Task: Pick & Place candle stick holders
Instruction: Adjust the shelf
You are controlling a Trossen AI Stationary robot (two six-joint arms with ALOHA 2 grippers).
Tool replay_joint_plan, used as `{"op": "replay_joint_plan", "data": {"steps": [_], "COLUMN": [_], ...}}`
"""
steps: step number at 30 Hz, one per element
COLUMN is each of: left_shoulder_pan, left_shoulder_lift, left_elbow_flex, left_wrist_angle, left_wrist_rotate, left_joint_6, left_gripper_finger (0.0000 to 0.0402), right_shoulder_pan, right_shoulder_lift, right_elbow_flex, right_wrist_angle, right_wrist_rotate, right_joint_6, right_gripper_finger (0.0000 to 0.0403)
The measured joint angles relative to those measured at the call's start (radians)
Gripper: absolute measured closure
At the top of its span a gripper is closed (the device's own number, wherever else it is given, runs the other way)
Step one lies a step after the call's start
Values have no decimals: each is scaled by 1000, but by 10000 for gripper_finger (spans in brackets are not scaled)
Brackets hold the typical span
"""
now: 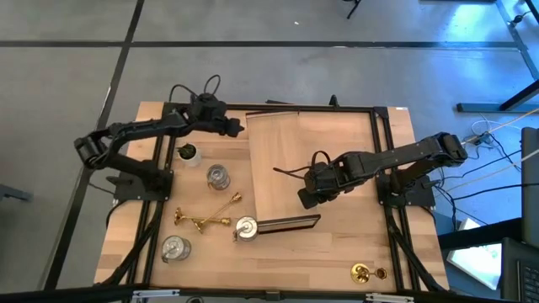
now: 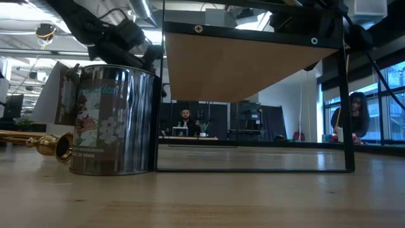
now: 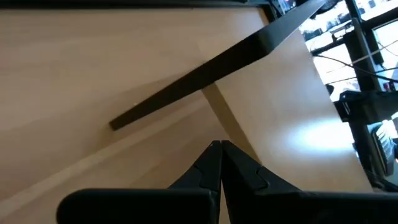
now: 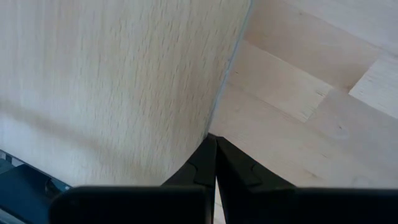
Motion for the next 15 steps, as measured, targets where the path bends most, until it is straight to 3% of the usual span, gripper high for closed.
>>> {"op": "replay_joint_plan", "data": {"steps": [4, 15], "left_shoulder_pan": [2, -23], "left_shoulder_lift": [51, 156], "left_elbow_flex": [7, 104], "left_wrist_angle": [84, 82], "left_wrist_rotate": [17, 41], "left_joint_6": [-35, -20], "left_gripper_finger": [400, 400], "right_shoulder_pan": [1, 7], "right_shoulder_lift": [0, 0], "right_elbow_flex": [0, 0], "right_wrist_angle": [2, 30], "right_wrist_rotate": [-4, -12], "right_joint_6": [1, 4], "right_gripper_finger": [391, 391]}}
